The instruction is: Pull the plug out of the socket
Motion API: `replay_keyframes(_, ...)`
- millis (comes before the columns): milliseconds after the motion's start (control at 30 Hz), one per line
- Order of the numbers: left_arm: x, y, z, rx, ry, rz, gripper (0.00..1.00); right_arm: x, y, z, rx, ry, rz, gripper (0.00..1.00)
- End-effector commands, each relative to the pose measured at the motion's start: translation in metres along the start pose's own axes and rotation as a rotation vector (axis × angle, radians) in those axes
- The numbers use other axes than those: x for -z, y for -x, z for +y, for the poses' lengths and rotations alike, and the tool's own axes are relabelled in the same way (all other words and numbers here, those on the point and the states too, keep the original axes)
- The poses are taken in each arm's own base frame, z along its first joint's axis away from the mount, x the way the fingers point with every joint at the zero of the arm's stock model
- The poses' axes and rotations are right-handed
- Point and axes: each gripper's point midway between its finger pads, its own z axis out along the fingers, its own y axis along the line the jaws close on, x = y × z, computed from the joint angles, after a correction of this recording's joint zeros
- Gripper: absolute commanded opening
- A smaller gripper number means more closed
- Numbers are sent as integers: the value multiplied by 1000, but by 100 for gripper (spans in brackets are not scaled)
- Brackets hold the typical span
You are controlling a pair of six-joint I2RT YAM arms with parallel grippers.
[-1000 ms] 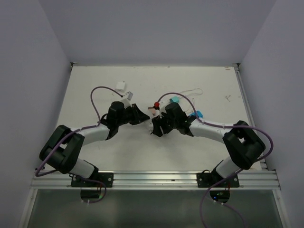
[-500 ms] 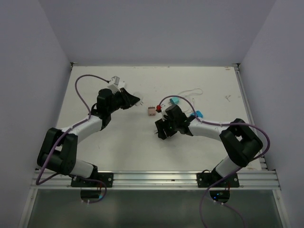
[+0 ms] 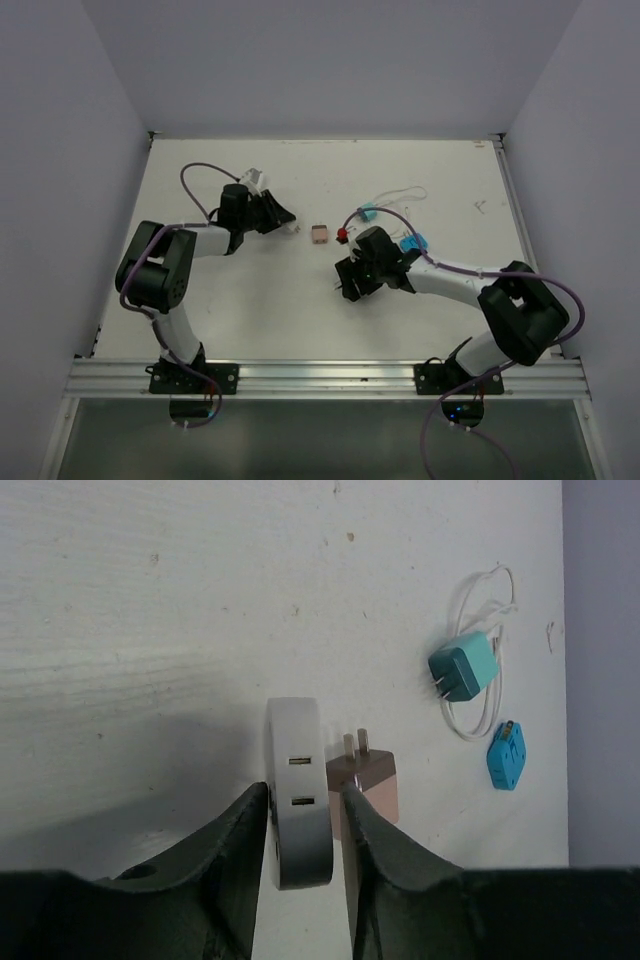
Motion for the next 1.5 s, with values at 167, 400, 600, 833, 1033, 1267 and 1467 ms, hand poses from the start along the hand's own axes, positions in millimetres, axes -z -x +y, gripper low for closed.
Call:
replay_keyframes(167, -17, 23, 13, -17, 25, -21, 83, 12, -1, -7, -8, -44, -5, 0)
replay_keyframes(400, 11, 38, 15, -49, 139, -66, 99, 18, 2, -8, -20, -68, 5, 0)
replay_keyframes(600, 53, 47, 19, -105, 293, -87, 100, 18, -6, -4, -29, -72, 33, 0)
replay_keyframes(833, 134, 68, 10, -210, 472, -179, 99, 26, -12, 7, -20, -69, 47, 60)
replay_keyframes(1033, 195, 86, -22, -271, 475, -302, 100, 54, 12, 18, -43, -39, -34, 97)
replay_keyframes(1267, 261, 117, -87, -335, 385, -435, 100, 122, 51, 13, -51, -118, -168, 99)
replay_keyframes(1467, 329, 144, -128, -387, 385, -595, 100, 211, 86, -38, -151, -467, -353, 99)
